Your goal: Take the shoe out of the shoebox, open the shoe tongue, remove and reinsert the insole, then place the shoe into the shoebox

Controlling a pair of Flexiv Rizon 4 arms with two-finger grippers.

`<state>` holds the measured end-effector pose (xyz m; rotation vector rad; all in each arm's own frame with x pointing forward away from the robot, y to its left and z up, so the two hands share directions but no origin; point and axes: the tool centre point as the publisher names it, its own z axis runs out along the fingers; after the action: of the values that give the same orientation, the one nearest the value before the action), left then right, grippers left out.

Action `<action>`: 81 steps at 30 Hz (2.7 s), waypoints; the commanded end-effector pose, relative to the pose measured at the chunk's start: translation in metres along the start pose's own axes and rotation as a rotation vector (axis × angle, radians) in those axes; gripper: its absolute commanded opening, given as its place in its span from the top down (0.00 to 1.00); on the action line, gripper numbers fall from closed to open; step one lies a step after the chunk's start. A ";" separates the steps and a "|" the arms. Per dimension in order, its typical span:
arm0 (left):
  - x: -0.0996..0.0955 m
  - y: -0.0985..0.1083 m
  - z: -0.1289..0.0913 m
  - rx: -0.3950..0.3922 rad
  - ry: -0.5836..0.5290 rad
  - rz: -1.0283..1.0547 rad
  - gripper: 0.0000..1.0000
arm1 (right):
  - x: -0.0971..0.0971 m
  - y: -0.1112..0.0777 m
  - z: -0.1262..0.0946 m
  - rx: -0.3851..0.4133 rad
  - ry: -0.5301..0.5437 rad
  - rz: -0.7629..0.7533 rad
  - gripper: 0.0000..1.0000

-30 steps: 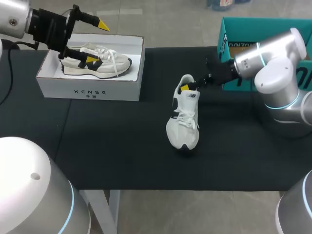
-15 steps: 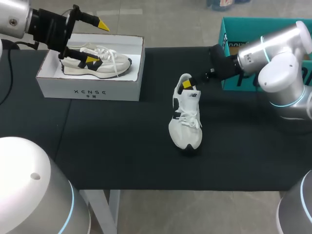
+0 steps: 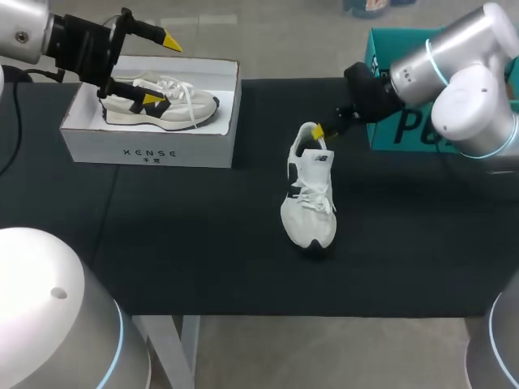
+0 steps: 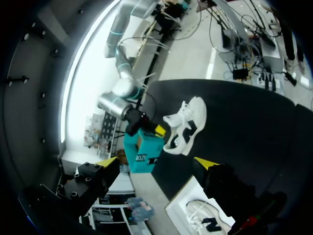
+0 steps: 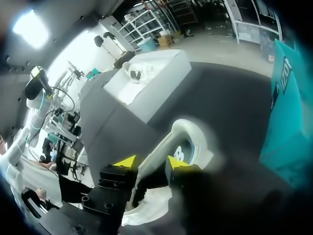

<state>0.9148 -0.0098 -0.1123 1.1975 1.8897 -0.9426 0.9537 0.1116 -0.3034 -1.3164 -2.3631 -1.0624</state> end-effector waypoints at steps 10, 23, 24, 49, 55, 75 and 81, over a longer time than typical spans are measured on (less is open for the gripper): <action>0.000 -0.001 0.000 -0.001 0.003 0.000 0.00 | 0.006 0.006 -0.005 0.052 -0.035 0.005 1.00; 0.000 -0.001 0.000 -0.001 0.003 0.000 0.00 | 0.010 0.016 0.006 0.348 -0.828 0.310 1.00; 0.000 -0.001 0.000 -0.001 0.003 0.000 0.00 | 0.007 0.015 0.007 0.341 -0.836 0.329 1.00; 0.000 -0.001 0.000 -0.001 0.003 0.000 0.00 | -0.040 0.001 0.048 0.275 -0.842 0.307 1.00; 0.000 -0.001 0.000 -0.001 0.003 0.000 0.00 | -0.046 -0.006 0.043 0.279 -0.855 0.316 1.00; 0.000 -0.001 0.000 -0.001 0.003 0.000 0.00 | -0.066 -0.025 0.068 0.328 -0.833 0.311 1.00; 0.000 -0.001 0.000 -0.001 0.003 0.000 0.00 | -0.072 -0.031 0.086 0.362 -0.810 0.310 1.00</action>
<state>0.9148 -0.0098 -0.1122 1.1975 1.8898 -0.9425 0.9721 0.1093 -0.4020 -2.1388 -2.5293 0.0144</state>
